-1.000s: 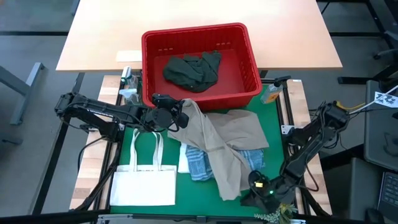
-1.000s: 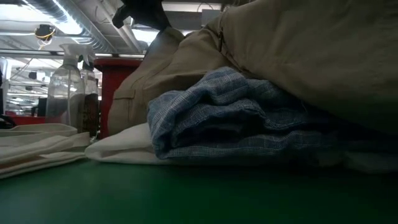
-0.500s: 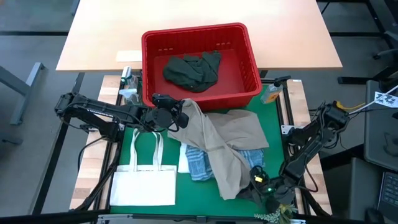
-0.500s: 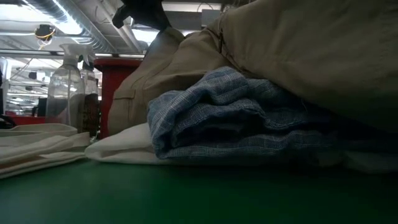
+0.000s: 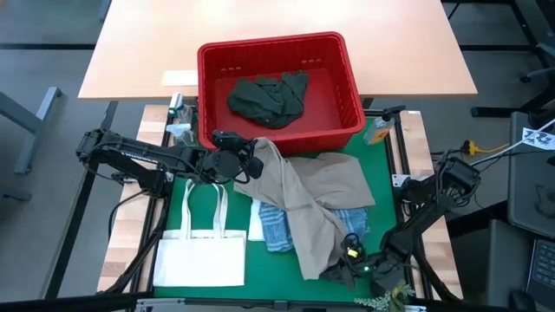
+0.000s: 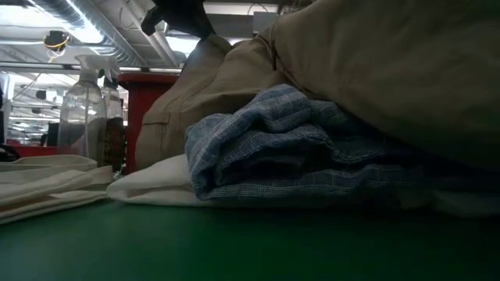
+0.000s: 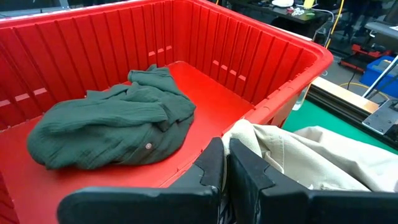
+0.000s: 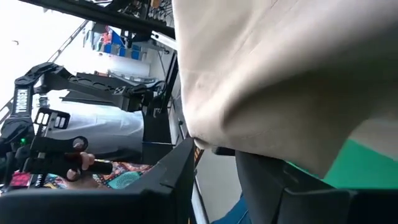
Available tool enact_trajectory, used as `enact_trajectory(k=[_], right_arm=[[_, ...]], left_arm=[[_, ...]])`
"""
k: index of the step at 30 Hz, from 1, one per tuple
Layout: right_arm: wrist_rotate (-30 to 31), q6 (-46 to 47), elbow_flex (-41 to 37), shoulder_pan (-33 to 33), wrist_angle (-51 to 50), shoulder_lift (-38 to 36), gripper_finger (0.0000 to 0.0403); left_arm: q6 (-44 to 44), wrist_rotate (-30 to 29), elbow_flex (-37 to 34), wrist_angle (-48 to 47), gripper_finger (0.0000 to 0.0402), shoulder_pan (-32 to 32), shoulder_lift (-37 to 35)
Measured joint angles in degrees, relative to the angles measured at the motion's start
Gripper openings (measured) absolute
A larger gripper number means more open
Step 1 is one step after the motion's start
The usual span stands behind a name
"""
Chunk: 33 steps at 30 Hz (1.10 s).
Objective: Fold Laundry from Bin
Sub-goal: Fold the light brown shorts
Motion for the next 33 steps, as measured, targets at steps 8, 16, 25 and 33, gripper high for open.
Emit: enact_trajectory(k=[8,16,25,33], right_arm=[[-2.90,0.00,4.15,0.00,-0.24,1.63,0.0117],[-4.57,4.06,5.72,0.00,-3.53,1.63,0.0117],[-2.69,13.49,5.72,-1.32,-10.03,1.63,0.0117],[-1.48,8.54,5.72,-4.21,-7.98,1.63,0.0117]], left_arm=[[0.02,0.01,0.00,-0.02,0.0011,0.00,0.00],[0.02,0.01,0.00,-0.01,0.0011,0.00,0.00],[3.52,0.00,0.00,0.00,0.0011,-0.16,0.00],[4.20,0.46,0.00,0.00,0.0011,-0.44,0.00]])
